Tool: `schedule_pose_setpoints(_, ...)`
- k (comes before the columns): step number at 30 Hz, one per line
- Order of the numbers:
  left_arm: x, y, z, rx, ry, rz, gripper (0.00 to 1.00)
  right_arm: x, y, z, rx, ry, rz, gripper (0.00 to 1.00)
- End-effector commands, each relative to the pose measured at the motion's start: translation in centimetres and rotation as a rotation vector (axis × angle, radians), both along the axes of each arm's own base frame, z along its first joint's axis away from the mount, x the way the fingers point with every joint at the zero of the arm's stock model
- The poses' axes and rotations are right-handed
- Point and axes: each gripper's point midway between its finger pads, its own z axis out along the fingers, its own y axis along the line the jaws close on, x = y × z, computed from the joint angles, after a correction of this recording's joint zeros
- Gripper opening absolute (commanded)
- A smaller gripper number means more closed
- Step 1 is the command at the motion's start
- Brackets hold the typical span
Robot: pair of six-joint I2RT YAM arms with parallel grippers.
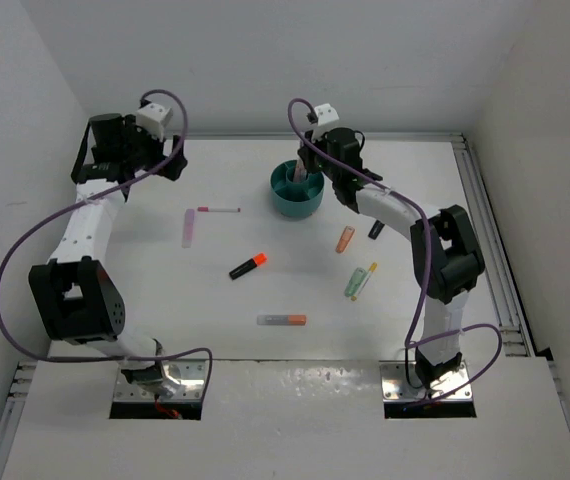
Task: Sort the stationery into containers
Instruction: Place the pen in the storage box.
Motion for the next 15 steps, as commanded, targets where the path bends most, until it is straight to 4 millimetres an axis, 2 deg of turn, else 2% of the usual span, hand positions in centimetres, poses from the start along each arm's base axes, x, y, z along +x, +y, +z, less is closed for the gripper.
schedule_pose_setpoints(1, 0.1, -1.6, -0.4, -0.111, 0.108, 0.051, 0.94, 0.1, -0.2, 0.7, 0.011, -0.044, 0.007, 0.05)
schedule_pose_setpoints(2, 0.4, -1.9, -0.4, -0.085, 0.114, 0.034, 0.94, -0.1, -0.2, 0.6, 0.01, -0.039, 0.007, 0.17)
schedule_pose_setpoints(3, 0.2, -2.1, -2.2, -0.071, 0.174, 0.02, 0.95, -0.2, -0.3, 0.2, 0.007, -0.031, 0.009, 0.24)
schedule_pose_setpoints(4, 0.2, -2.4, -2.6, -0.057, 0.191, -0.006, 0.95, -0.4, -0.4, 0.1, 0.007, -0.021, 0.006, 0.28)
schedule_pose_setpoints(5, 0.4, -2.7, -3.8, -0.025, 0.223, -0.041, 0.95, -0.6, -0.5, 0.2, 0.008, -0.013, 0.004, 0.38)
schedule_pose_setpoints(7, 0.5, -3.4, -5.2, 0.007, 0.26, -0.088, 0.93, -1.0, -0.3, 0.7, 0.021, -0.005, 0.022, 0.46)
schedule_pose_setpoints(8, 0.8, -3.5, -6.3, 0.036, 0.29, -0.124, 0.9, -1.1, -0.3, 2.0, 0.038, -0.017, 0.028, 0.5)
schedule_pose_setpoints(10, 1.3, -4.3, -6.8, 0.079, 0.292, -0.182, 0.83, -1.5, -0.5, 3.1, 0.053, -0.014, 0.033, 0.5)
schedule_pose_setpoints(11, 1.3, -4.6, -8.4, 0.09, 0.33, -0.21, 0.81, -1.9, -0.4, 4.7, 0.072, -0.033, 0.045, 0.51)
schedule_pose_setpoints(13, 1.4, -5.1, -9.3, 0.156, 0.343, -0.277, 0.74, -2.4, -0.7, 5.7, 0.087, -0.026, 0.048, 0.5)
schedule_pose_setpoints(14, 1.8, -4.6, -11.1, 0.187, 0.379, -0.28, 0.72, -2.9, -0.9, 7.0, 0.095, -0.031, 0.058, 0.5)
schedule_pose_setpoints(15, 1.7, -6.5, -11.7, 0.219, 0.391, -0.337, 0.69, -3.2, -1.2, 7.8, 0.104, -0.035, 0.057, 0.5)
